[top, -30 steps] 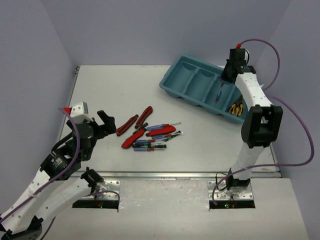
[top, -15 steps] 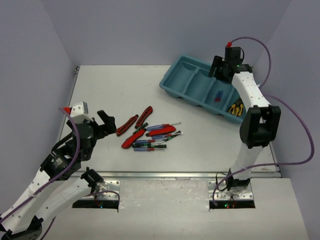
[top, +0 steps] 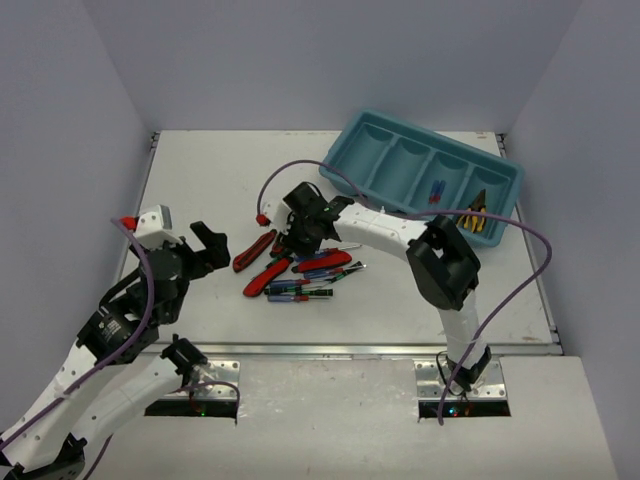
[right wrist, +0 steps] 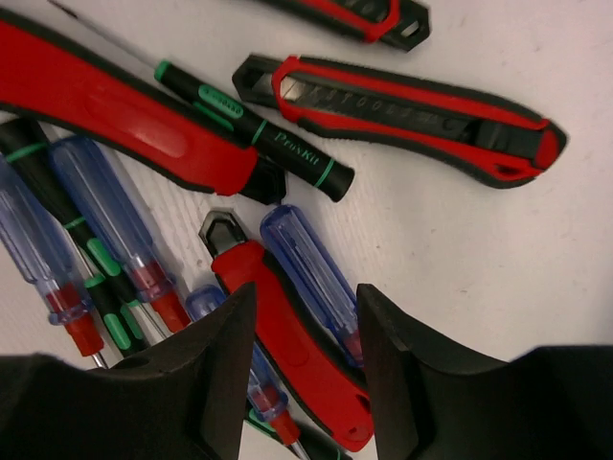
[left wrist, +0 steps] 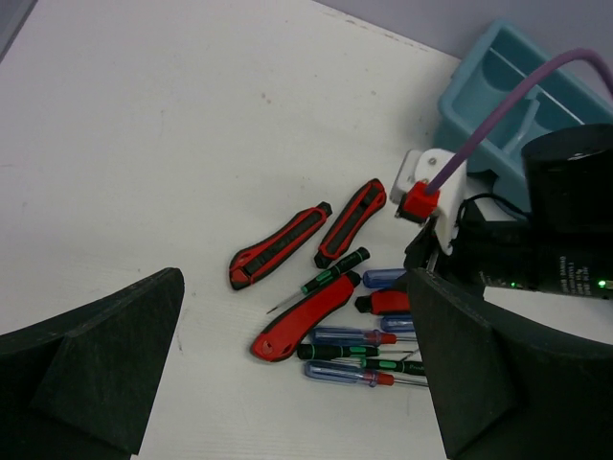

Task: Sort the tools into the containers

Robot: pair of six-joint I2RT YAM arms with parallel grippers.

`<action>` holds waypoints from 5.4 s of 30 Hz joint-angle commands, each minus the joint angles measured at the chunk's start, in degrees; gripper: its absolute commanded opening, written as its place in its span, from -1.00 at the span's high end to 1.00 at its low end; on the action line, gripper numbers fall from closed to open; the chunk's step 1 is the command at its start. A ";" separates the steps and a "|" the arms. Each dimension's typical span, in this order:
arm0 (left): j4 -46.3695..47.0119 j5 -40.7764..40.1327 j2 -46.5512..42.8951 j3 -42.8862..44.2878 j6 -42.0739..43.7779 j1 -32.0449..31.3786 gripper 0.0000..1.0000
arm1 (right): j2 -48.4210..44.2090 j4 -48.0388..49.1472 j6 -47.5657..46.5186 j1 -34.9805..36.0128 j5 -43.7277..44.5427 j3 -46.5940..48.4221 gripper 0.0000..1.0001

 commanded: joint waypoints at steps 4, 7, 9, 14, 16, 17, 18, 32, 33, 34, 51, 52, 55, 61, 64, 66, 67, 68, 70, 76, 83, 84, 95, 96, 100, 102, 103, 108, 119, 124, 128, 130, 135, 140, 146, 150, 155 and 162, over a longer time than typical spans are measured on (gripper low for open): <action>2.59 0.63 -1.01 -0.19 0.75 0.68 -1.00 | 5.30 -4.12 -6.87 -1.19 3.06 5.89 0.07; 2.72 0.84 -0.80 -0.13 0.89 0.68 -1.00 | 7.34 -4.71 -7.53 -1.19 3.69 5.89 0.09; 2.75 0.93 -0.80 -0.17 0.91 0.68 -1.00 | 8.14 -4.33 -7.93 -1.19 4.71 5.31 0.11; 2.84 1.04 -0.98 -0.19 1.00 0.68 -1.00 | 10.69 -3.86 -7.84 -2.24 5.22 5.53 0.32; 2.84 1.08 -1.06 -0.19 1.00 0.73 -1.00 | 11.21 -3.81 -7.51 -2.82 4.94 5.71 0.44; 2.84 1.07 -1.09 -0.19 1.00 0.74 -1.00 | 11.42 -3.75 -7.37 -3.17 5.08 5.71 0.52; 2.84 1.13 -1.18 -0.19 1.00 0.68 -1.00 | 11.48 -3.61 -7.28 -3.47 5.84 5.65 0.57; 3.03 1.52 -0.98 -0.22 1.22 0.68 -1.00 | -10.45 -0.21 14.93 -11.87 26.51 7.10 1.00; 3.07 1.59 -0.98 -0.25 1.29 0.68 -1.00 | -12.44 -1.22 19.50 -14.62 24.53 7.56 1.00; 3.10 1.66 -0.98 -0.29 1.35 0.68 -1.00 | -14.41 -2.22 24.03 -17.45 22.64 8.01 1.00; 3.34 1.39 -3.76 -0.67 1.18 0.59 -1.00 | -2.42 1.17 48.53 -48.30 21.39 15.21 0.89; 3.41 1.52 -3.79 -0.72 1.26 0.59 -1.00 | -1.32 0.19 48.37 -48.30 21.87 16.46 0.64; 3.54 1.83 -3.23 -0.72 1.44 0.63 -1.00 | -0.07 -3.34 47.50 -48.30 23.10 19.91 -0.58; 3.72 2.32 -2.08 -0.67 1.70 0.68 -1.00 | -6.78 -4.20 43.83 -46.72 18.58 19.77 -0.98; 3.81 2.19 -1.71 -0.63 1.71 0.60 -1.00 | -12.31 -5.95 38.37 -42.21 9.08 18.06 -0.98; 3.63 1.69 -1.68 -0.55 1.61 0.68 -1.00 | -15.89 -7.44 34.27 -36.35 0.80 14.23 -0.98; 3.45 1.31 -1.69 -0.51 1.45 0.68 -1.00 | -17.89 -8.35 29.94 -31.72 -2.43 11.39 -0.97; 2.97 0.88 -1.74 -0.32 1.02 0.68 -1.00 | -19.05 -8.45 25.48 -27.92 -1.47 8.80 -0.95; 2.37 0.09 -2.25 -0.11 0.40 0.69 -1.00 | -21.17 -6.75 19.91 -20.69 1.50 2.42 -0.83; 2.06 -1.24 -5.37 -0.22 -0.31 0.68 -1.00 | -22.06 -1.20 13.32 -4.57 0.10 -12.80 -0.19; 2.40 -0.73 -5.76 -0.38 -0.07 0.69 -1.00 | -14.51 -2.07 9.11 6.96 9.21 -14.87 0.15; 2.40 -0.65 -5.51 -0.44 -0.05 0.68 -1.00 | -13.32 -3.34 9.20 7.29 9.79 -13.91 0.17; 2.93 0.34 -4.76 -0.55 0.56 0.76 -1.00 | -6.54 -2.28 6.93 7.78 14.26 -13.10 0.34; 2.93 0.34 -4.75 -0.55 0.56 0.69 -1.00 | -6.47 -2.07 6.86 7.78 14.20 -12.96 0.34; 3.00 0.60 -4.67 -0.55 0.80 0.75 -1.00 | -5.51 -1.58 6.11 7.78 13.99 -12.69 0.36; 3.09 0.68 -4.67 -0.62 0.75 0.76 -1.00 | -4.78 -1.58 5.74 7.70 14.16 -12.28 0.38; 3.10 0.75 -4.60 -0.63 0.80 0.76 -1.00 | -4.37 -1.58 5.57 7.69 14.18 -12.10 0.39; 3.45 1.21 -4.23 -0.72 1.09 0.68 -1.00 | -1.97 -1.67 5.35 7.25 14.80 -10.64 0.41; 3.54 1.68 -3.94 -0.72 1.35 0.70 -1.00 | 0.94 -2.26 4.99 5.27 12.60 -8.82 0.42; 3.63 1.70 -3.92 -0.72 1.40 0.72 -1.00 | 1.30 -2.15 4.72 4.47 11.32 -8.27 0.41; 3.63 1.74 -3.89 -0.72 1.44 0.76 -1.00 | 3.44 -2.19 3.40 4.07 9.57 -8.37 0.40; 3.63 1.70 -4.00 -0.72 1.44 0.76 -1.00 | 4.06 -2.19 3.10 3.86 8.90 -8.58 0.41; 3.63 1.74 -3.78 -0.76 1.44 0.68 -1.00 | 2.14 -1.75 3.02 3.77 8.69 -8.97 0.68; 3.63 1.82 -3.35 -0.71 1.44 0.68 -1.00 | -5.29 -0.01 3.77 3.73 9.30 -10.03 0.91; 3.63 1.69 -3.22 -0.72 1.44 0.68 -1.00 | -16.21 -1.77 4.76 1.98 9.54 -9.62 0.99; 3.63 1.74 -3.17 -0.72 1.44 0.68 -1.00 | -19.53 -2.46 12.37 -6.62 10.66 -7.47 1.00; 3.54 1.68 -3.08 -0.72 1.44 0.74 -1.00 | -19.06 -3.08 30.29 -24.04 12.53 -1.71 1.00; 3.54 1.56 -3.53 -0.72 1.35 0.68 -1.00 | -16.12 6.95 52.46 -44.72 14.43 -2.70 1.00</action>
